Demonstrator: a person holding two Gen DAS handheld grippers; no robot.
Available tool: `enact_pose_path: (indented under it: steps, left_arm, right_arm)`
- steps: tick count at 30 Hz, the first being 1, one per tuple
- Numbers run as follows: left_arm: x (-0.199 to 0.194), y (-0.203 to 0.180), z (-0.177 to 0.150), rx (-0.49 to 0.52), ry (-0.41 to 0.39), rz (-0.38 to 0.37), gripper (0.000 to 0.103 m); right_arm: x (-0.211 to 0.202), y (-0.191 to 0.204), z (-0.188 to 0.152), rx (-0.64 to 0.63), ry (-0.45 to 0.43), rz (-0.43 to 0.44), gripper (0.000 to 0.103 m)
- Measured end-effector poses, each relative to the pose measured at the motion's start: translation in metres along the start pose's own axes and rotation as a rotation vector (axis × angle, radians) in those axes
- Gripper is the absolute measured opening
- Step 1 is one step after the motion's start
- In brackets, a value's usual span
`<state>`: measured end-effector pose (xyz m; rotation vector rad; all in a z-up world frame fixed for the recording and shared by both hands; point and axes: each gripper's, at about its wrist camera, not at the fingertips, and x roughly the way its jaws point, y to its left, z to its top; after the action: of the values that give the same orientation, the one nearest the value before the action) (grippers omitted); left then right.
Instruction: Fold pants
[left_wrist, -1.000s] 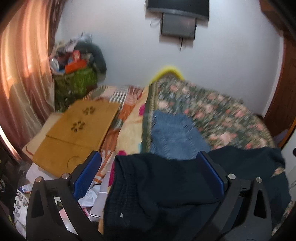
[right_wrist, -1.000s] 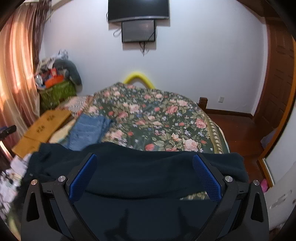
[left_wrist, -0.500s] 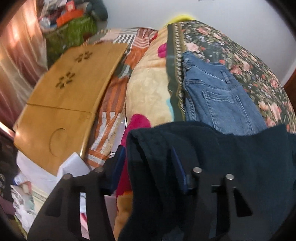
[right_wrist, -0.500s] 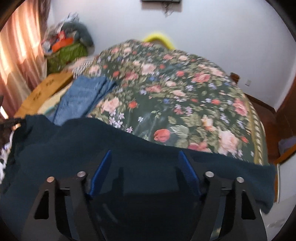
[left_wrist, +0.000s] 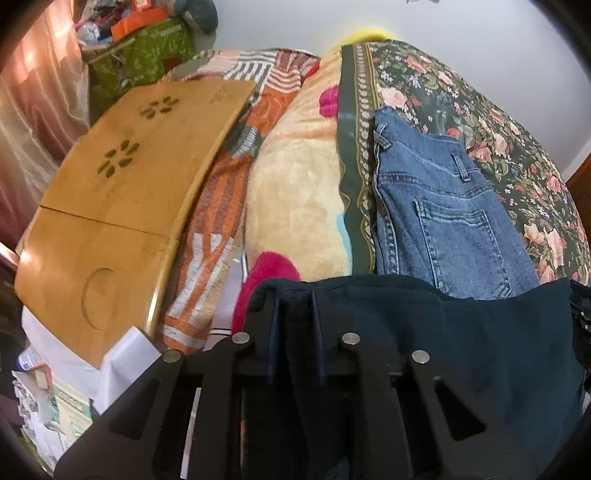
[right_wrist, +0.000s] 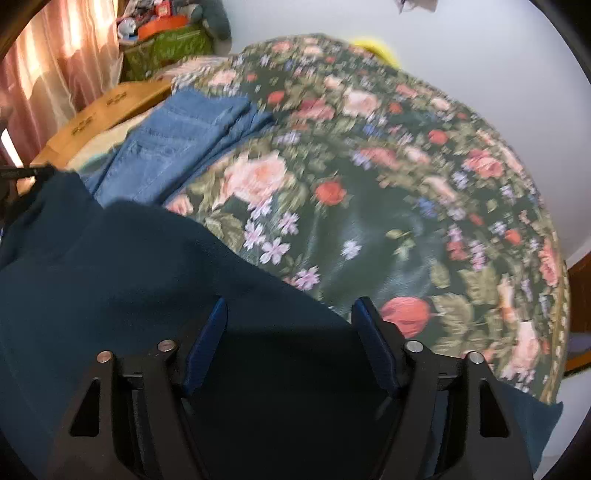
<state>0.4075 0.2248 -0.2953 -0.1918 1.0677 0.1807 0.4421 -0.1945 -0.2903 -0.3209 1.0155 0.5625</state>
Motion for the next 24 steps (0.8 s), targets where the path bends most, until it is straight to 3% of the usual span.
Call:
enact_pose_path:
  steps: [3, 4, 9, 15, 19, 24]
  left_arm:
    - [-0.014, -0.004, 0.002, 0.028, -0.037, 0.007, 0.014]
    - [-0.019, -0.006, 0.003, 0.039, -0.052, 0.02, 0.013]
    - [-0.05, -0.009, 0.022, 0.048, -0.133, 0.062, 0.013]
    - [-0.086, -0.019, 0.061, 0.075, -0.245, 0.111, 0.013]
    - [-0.103, -0.026, 0.078, 0.076, -0.295, 0.091, 0.013]
    - [-0.116, -0.029, 0.062, 0.103, -0.285, 0.056, 0.013]
  right_arm:
    - [-0.002, 0.001, -0.001, 0.009, 0.024, 0.042, 0.016]
    - [-0.003, 0.003, -0.002, -0.001, 0.025, 0.032, 0.011]
    - [-0.027, 0.008, 0.004, -0.022, -0.069, -0.069, 0.008]
    - [-0.069, -0.01, 0.04, 0.044, -0.2, -0.163, 0.008]
    - [-0.096, -0.018, 0.051, 0.095, -0.257, -0.144, 0.008]
    - [-0.123, -0.005, 0.024, 0.099, -0.263, -0.077, 0.008]
